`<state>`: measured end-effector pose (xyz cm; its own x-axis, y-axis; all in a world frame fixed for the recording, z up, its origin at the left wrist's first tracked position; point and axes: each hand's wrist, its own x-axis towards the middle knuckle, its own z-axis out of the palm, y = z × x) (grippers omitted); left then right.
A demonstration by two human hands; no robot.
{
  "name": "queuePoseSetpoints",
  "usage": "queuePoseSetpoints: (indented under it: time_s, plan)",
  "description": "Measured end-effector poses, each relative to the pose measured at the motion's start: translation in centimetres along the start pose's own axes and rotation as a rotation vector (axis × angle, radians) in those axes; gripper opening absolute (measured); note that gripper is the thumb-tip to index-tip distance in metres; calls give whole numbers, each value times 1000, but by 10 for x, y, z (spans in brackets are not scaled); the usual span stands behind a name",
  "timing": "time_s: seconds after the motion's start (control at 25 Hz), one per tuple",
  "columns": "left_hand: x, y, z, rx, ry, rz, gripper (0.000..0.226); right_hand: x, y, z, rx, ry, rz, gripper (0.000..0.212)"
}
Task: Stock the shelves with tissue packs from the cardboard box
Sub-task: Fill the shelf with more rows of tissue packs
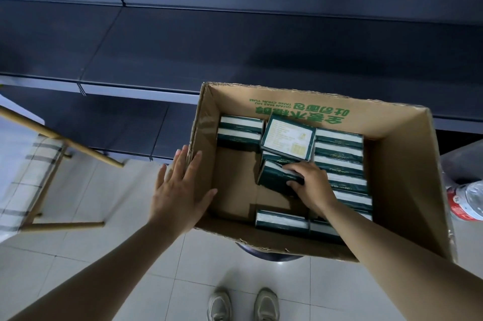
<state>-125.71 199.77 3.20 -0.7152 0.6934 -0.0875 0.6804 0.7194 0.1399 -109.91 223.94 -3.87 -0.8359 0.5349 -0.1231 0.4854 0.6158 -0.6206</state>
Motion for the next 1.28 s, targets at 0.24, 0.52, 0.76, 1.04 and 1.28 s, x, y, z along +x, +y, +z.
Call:
queuePoseSetpoints:
  time_s: [0.24, 0.52, 0.76, 1.04, 1.28]
  plan:
    - [2, 12, -22, 88, -18, 21, 90, -10, -44, -48, 127, 46, -116, 33]
    - [18, 66, -137, -88, 221, 57, 98, -10, -151, -171, 211, 18, -238, 28]
    - [42, 71, -313, -77, 547, 141, 101, -12, -287, -315, 88, 134, -495, 27]
    - [92, 35, -492, -84, 944, 196, 96, 9, -444, -432, -30, 351, -666, 28]
    - [166, -24, -561, -100, 925, 220, 95, 94, -530, -440, -90, 602, -640, 29]
